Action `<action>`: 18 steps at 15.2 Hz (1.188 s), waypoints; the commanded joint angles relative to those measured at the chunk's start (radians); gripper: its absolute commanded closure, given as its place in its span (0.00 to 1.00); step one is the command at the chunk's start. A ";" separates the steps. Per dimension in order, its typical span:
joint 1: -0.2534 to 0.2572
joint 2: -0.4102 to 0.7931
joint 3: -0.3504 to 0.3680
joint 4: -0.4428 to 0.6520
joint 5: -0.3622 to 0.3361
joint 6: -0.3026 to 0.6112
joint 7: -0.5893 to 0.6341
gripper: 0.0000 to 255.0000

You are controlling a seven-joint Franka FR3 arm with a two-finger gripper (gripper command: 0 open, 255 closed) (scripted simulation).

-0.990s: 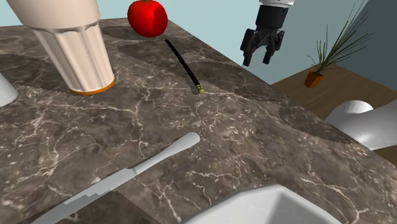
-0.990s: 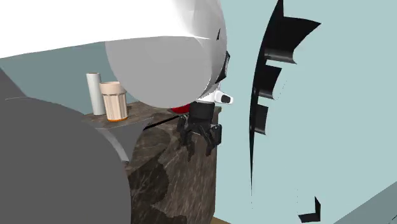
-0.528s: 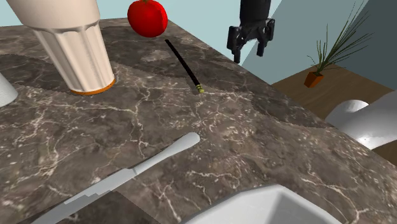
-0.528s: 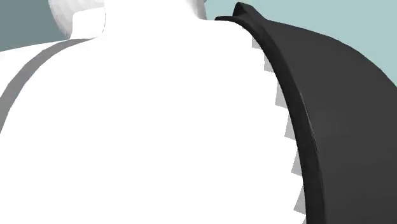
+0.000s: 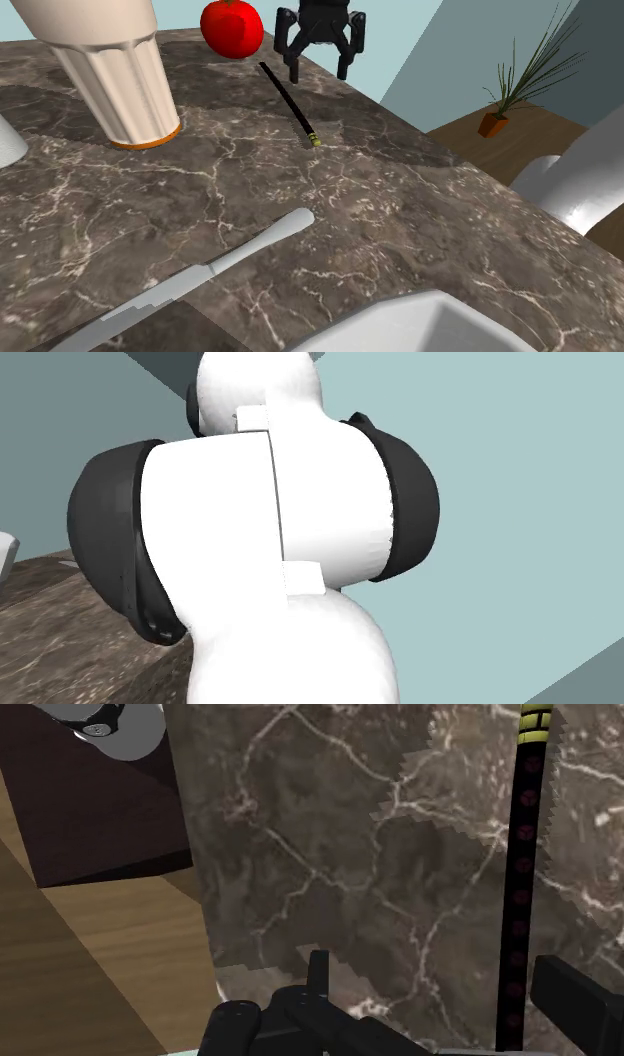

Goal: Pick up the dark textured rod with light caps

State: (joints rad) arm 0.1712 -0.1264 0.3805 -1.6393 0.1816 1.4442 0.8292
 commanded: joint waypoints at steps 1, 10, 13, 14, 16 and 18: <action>0.016 0.072 0.030 0.086 -0.021 -0.012 0.062 0.00; 0.043 0.150 0.057 0.106 -0.053 0.041 0.119 0.00; 0.042 0.143 0.057 0.077 -0.051 0.064 0.114 0.00; 0.041 0.145 0.056 0.078 -0.051 0.064 0.113 1.00; 0.041 0.144 0.056 0.078 -0.051 0.064 0.113 1.00; 0.041 0.141 0.056 0.074 -0.050 0.065 0.113 1.00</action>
State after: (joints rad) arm 0.2096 0.0067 0.4332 -1.5568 0.1293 1.5066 0.9430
